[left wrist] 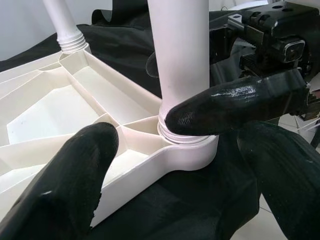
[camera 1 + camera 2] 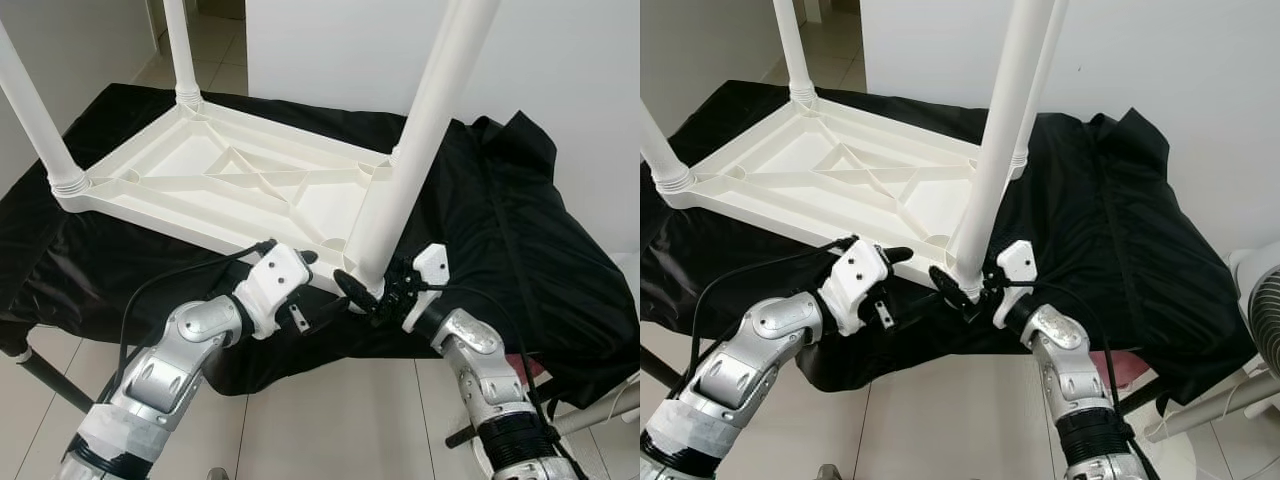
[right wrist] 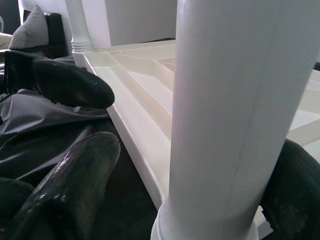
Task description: Building children table
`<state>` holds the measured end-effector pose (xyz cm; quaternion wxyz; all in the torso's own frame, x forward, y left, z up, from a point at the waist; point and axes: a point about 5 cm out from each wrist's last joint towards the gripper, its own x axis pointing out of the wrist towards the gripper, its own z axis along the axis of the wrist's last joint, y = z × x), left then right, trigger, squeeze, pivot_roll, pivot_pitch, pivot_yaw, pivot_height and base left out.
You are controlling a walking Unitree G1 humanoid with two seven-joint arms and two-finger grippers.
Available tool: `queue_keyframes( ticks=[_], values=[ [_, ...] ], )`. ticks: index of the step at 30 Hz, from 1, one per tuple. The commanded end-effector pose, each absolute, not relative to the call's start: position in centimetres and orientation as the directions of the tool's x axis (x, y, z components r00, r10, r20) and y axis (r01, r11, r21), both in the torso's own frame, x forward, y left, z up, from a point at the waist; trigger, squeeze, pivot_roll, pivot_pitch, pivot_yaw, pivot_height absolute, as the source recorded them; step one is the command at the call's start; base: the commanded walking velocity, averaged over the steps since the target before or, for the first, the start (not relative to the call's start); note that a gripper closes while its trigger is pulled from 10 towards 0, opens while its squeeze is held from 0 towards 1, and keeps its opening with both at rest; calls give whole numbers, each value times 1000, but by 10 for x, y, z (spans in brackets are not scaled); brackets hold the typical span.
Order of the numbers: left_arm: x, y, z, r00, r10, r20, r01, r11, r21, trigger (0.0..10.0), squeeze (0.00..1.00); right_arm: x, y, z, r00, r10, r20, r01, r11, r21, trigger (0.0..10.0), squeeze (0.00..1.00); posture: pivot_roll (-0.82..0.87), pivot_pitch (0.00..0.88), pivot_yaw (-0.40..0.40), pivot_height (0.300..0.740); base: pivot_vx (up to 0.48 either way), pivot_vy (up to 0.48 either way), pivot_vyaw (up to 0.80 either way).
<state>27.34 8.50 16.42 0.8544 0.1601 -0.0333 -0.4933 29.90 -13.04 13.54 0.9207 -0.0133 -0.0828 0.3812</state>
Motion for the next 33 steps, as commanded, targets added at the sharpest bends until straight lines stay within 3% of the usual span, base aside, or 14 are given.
queue_keyframes(
  ticks=[1,23,24,25,26,27,33],
  values=[
    [273,86,161,517,-848,-115,833,467,298,10000,0,301,-132,134,686,716,132,-712,698,-85,10000,0,47,1,-96,740,0,0,0],
    [263,89,160,508,-851,-135,838,451,309,10000,0,328,-119,126,682,726,86,-720,688,-90,10000,0,107,0,-120,740,0,0,0],
    [261,92,159,511,-848,-140,836,452,311,10000,0,330,-117,125,681,728,80,-723,686,-86,4784,0,127,0,-129,740,0,0,0],
    [260,93,159,516,-845,-144,833,455,314,10000,0,332,-116,124,681,729,74,-724,685,-82,2118,0,134,0,-133,740,0,0,0],
    [260,93,159,516,-845,-144,833,455,314,10000,0,332,-116,124,681,729,74,-724,685,-82,2118,0,134,0,-133,740,0,0,0],
    [259,94,159,520,-842,-146,831,459,315,10000,0,333,-117,123,680,730,71,-726,683,-80,0,0,134,0,-133,740,0,0,0],
    [258,98,159,540,-829,-146,819,477,320,10000,0,335,-119,121,678,732,68,-729,681,-72,0,0,147,0,-140,740,0,0,0]
  ],
)
